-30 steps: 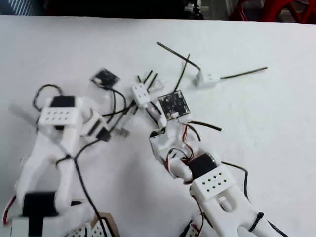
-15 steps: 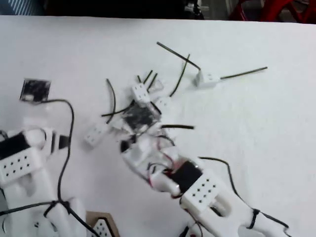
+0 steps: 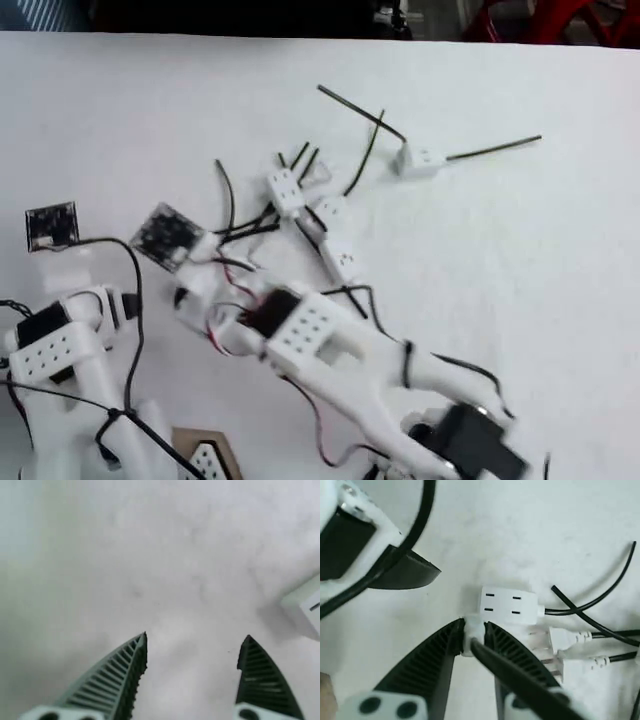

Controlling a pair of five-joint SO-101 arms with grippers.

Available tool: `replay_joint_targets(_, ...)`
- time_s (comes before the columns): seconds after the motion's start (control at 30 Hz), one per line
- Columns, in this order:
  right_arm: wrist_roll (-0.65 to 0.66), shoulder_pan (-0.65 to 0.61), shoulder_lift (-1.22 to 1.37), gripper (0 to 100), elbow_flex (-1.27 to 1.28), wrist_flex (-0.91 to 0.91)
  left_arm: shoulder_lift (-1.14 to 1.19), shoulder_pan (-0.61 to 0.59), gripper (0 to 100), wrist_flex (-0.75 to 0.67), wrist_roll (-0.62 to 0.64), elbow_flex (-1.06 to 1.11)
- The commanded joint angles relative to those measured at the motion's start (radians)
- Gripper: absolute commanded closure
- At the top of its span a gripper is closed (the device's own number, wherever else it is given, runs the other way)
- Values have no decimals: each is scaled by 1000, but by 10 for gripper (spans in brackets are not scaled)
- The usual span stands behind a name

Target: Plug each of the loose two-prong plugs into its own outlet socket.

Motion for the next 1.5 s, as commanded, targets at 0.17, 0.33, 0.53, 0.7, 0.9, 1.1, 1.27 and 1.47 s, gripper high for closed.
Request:
replay_joint_targets(0.17, 40, 1, 246, 981, -275, 36, -28, -39, 714, -52, 11, 2)
replay_joint_targets(0.33, 40, 45, 269, 981, -324, 101, -28, -38, 714, -52, 11, 2)
replay_joint_targets(0.53, 40, 65, 277, 981, -328, 97, -28, -36, 714, -52, 11, 2)
replay_joint_targets(0.7, 38, 64, 334, 981, -336, 68, -28, -36, 714, -52, 11, 2)
replay_joint_targets(0.9, 34, 54, 361, 981, -336, 41, -28, -36, 714, -52, 11, 2)
replay_joint_targets(1.1, 31, 33, 363, 981, -336, 41, -28, -36, 714, -52, 11, 2)
replay_joint_targets(1.27, 31, 38, 361, 981, -336, 10, -28, -36, 714, -52, 11, 2)
replay_joint_targets(1.47, -17, 33, 371, 981, -350, 13, -28, -36, 714, -52, 11, 2)
